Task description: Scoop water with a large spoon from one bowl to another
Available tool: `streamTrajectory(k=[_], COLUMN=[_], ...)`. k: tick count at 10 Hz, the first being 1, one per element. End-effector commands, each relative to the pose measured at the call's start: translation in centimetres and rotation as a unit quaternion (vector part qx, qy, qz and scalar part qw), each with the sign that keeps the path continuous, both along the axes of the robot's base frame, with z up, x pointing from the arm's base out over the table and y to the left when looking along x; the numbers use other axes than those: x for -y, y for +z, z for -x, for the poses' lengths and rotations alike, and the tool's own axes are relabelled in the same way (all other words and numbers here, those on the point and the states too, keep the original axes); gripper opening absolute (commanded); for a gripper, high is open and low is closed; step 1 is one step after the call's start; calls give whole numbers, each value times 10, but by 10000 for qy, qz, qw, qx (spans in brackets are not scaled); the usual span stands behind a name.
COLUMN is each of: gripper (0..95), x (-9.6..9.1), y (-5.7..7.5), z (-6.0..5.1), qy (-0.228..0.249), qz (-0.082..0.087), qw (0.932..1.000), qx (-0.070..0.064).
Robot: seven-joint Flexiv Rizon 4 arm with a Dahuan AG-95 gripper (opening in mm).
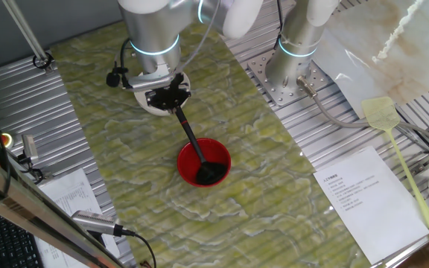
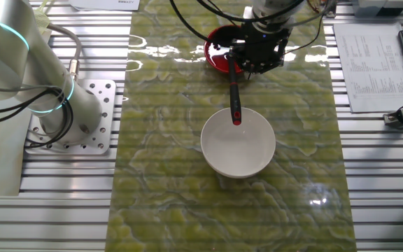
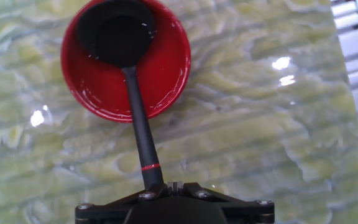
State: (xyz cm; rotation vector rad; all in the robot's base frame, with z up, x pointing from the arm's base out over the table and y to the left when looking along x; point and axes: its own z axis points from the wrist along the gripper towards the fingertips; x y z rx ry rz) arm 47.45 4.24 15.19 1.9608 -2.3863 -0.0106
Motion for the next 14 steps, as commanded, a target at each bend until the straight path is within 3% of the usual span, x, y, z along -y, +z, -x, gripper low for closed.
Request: streamTrajectory(k=[1, 4, 6, 7, 11, 12, 13, 14], gripper=[0, 0, 0, 0, 0, 190, 190, 190], x=[0, 0, 0, 0, 0, 0, -1, -1], y=[0, 0, 1, 1, 1, 1, 1, 1], z=[0, 0, -1, -1, -1, -1, 2, 5], qy=[131, 134, 159, 234, 506, 687, 862, 901], qz=[-10, -35, 50, -56, -213, -273, -345, -298], qw=[9999, 9999, 9998, 9997, 9985, 9972, 9957, 9955], qx=[1, -57, -57, -68, -65, -66, -68, -70])
